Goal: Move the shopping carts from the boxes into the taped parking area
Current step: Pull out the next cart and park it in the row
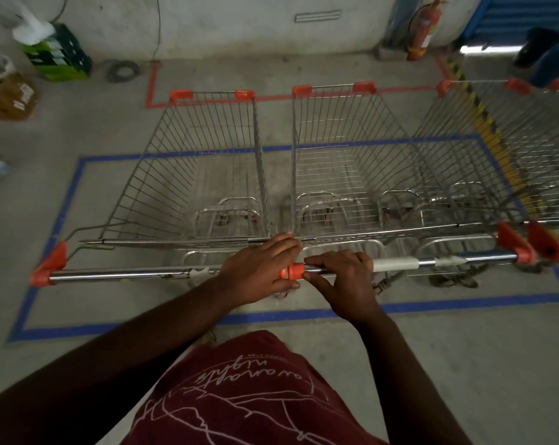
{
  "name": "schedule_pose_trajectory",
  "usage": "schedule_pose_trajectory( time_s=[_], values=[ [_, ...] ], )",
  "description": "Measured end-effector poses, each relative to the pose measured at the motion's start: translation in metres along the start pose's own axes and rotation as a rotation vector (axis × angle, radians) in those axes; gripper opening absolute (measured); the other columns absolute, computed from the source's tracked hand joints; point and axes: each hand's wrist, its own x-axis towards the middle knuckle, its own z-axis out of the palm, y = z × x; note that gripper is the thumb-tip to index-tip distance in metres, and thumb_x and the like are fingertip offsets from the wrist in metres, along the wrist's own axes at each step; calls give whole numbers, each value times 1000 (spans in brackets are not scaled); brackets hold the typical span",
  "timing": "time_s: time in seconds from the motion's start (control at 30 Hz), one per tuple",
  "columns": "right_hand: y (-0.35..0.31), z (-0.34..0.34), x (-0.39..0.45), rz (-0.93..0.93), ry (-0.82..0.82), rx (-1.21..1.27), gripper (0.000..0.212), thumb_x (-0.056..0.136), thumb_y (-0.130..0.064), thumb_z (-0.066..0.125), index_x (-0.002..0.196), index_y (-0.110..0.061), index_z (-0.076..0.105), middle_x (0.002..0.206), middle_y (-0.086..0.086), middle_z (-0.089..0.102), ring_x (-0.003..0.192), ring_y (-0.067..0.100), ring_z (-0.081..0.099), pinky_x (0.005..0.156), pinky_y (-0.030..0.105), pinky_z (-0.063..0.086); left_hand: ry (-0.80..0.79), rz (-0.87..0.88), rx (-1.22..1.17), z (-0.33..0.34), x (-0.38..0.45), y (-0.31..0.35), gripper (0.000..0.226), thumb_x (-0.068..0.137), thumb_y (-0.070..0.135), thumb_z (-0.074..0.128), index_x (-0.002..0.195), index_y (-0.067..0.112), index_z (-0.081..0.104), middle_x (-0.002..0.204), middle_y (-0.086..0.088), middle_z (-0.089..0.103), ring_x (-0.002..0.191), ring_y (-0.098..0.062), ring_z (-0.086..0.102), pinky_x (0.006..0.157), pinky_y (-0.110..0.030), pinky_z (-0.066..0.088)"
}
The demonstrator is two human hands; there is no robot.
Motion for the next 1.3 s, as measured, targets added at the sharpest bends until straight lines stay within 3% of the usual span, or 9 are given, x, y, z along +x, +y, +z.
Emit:
schedule_pose_trajectory(
  time_s=[0.43, 0.6, 0.73, 0.93, 1.07, 1.13, 1.17, 1.3],
  values=[
    [-7, 0, 3, 12, -22, -5, 35, 93, -62, 59, 112, -39, 75, 102, -21, 74, 95, 9, 63, 92, 36, 32, -3, -25, 32, -2, -2, 5, 79, 99, 62, 44, 160, 15, 30, 166, -5, 31, 157, -17, 16, 118, -39, 37],
    [-11, -1, 3, 24, 9, 33, 31, 91, -57, 64, 111, -37, 76, 103, -20, 75, 100, 9, 65, 98, 35, 31, 30, 4, -1, -6, -3, 5, 71, 97, 60, 49, 151, 16, 44, 158, -3, 44, 152, -19, 30, 110, -42, 46],
    [-26, -5, 5, 28, 70, 92, 28, 92, -39, 73, 119, -31, 73, 119, -14, 74, 113, 13, 65, 109, 52, 37, 163, -19, -141, -17, -9, 9, 58, 95, 46, 63, 143, 13, 56, 148, -2, 53, 137, -18, 48, 104, -37, 48],
    [-81, -5, 20, -61, 69, 206, 30, 97, -25, 64, 126, -27, 71, 129, -11, 69, 120, 14, 62, 107, 48, 38, 316, -132, -286, -32, -49, 1, 46, 94, 21, 68, 139, 10, 61, 142, -4, 58, 128, -22, 58, 103, -41, 49],
    [-124, 5, 31, -173, -4, 306, 28, 99, -27, 63, 126, -23, 72, 126, -9, 70, 119, 15, 62, 107, 51, 40, 435, -226, -297, -46, -98, -21, 43, 96, 22, 62, 136, 6, 63, 140, -8, 59, 131, -23, 56, 112, -33, 42],
    [-149, 13, 34, -242, -25, 354, 26, 98, -23, 66, 122, -21, 73, 125, -8, 71, 119, 15, 63, 111, 44, 38, 504, -333, -276, -52, -130, -33, 44, 96, 23, 63, 137, 7, 63, 139, -8, 60, 131, -23, 55, 114, -28, 38],
    [-162, 19, 35, -270, -34, 376, 25, 96, -19, 68, 121, -19, 74, 125, -6, 72, 119, 15, 63, 111, 40, 39, 536, -379, -251, -54, -148, -38, 43, 96, 23, 63, 136, 7, 63, 138, -9, 62, 130, -24, 57, 114, -29, 39],
    [-222, 53, 37, -357, -72, 423, 23, 96, -13, 66, 116, -16, 75, 124, -3, 71, 116, 18, 65, 98, 47, 47, 628, -526, -184, -54, -227, -54, 39, 95, 20, 64, 132, 6, 66, 132, -10, 67, 124, -25, 60, 110, -37, 45]
  ],
)
